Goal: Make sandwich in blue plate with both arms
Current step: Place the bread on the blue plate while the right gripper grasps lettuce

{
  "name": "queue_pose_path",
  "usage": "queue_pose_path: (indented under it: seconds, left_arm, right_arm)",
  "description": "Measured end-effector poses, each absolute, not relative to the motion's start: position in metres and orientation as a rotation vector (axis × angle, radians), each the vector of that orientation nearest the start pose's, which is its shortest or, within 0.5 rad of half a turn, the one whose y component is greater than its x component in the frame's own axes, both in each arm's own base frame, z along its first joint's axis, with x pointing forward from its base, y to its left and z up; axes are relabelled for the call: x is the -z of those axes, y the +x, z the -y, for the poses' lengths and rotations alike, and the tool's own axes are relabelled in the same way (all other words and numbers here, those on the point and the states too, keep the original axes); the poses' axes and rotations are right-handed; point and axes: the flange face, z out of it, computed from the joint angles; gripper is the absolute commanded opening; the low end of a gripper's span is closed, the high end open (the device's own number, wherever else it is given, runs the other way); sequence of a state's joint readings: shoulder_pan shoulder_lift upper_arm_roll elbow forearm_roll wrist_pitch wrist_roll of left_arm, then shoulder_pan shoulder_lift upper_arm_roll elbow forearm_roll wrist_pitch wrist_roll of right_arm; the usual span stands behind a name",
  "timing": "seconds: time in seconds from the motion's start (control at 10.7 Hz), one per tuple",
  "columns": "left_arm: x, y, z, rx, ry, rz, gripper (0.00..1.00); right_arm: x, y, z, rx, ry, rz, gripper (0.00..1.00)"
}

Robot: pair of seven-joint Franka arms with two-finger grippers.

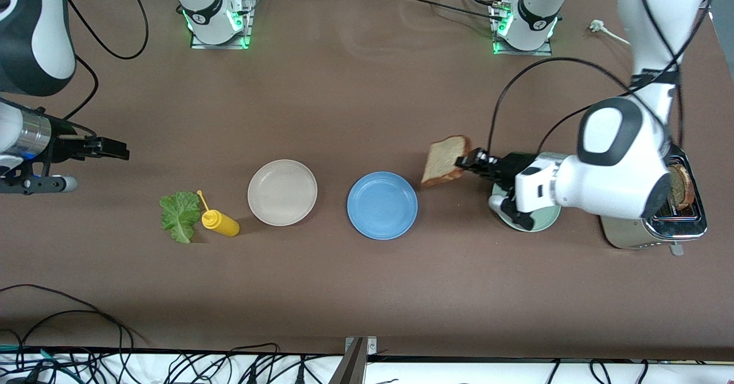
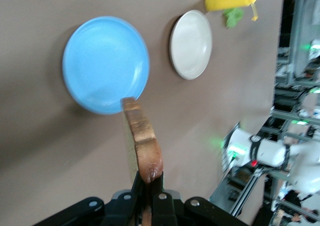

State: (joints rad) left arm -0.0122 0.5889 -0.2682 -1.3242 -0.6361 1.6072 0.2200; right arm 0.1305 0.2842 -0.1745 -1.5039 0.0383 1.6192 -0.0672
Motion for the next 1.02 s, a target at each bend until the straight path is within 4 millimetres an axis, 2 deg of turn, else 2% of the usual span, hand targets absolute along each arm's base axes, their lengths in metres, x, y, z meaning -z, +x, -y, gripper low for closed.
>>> queue_pose_path:
  seconds: [0.19, 0.37, 0.65, 0.74, 1.02]
  left_arm:
    - [-0.382, 0.67, 0.252, 0.278, 2.255, 0.344, 0.0]
    - [-0.346, 0.677, 0.281, 0.218, 2.219, 0.254, 0.0]
    - [-0.288, 0.673, 0.32, 0.222, 2.169, 0.143, 0.0]
    - [-0.277, 0.671, 0.325, 0.234, 2.172, 0.138, 0.0]
    - [-0.239, 0.664, 0.32, 0.253, 2.173, 0.188, 0.0]
  right_arm:
    - [-0.468, 0.642, 0.012, -0.24, -3.142, 0.031, 1.0]
    - [-0.436, 0.657, 0.011, -0.221, -3.154, 0.033, 1.0]
    - [-0.38, 0.682, 0.012, -0.145, -3.176, 0.077, 1.0]
    - [-0.362, 0.69, 0.013, -0.107, -3.184, 0.08, 1.0]
    - [-0.313, 0.706, 0.012, -0.012, -3.139, 0.056, 1.0]
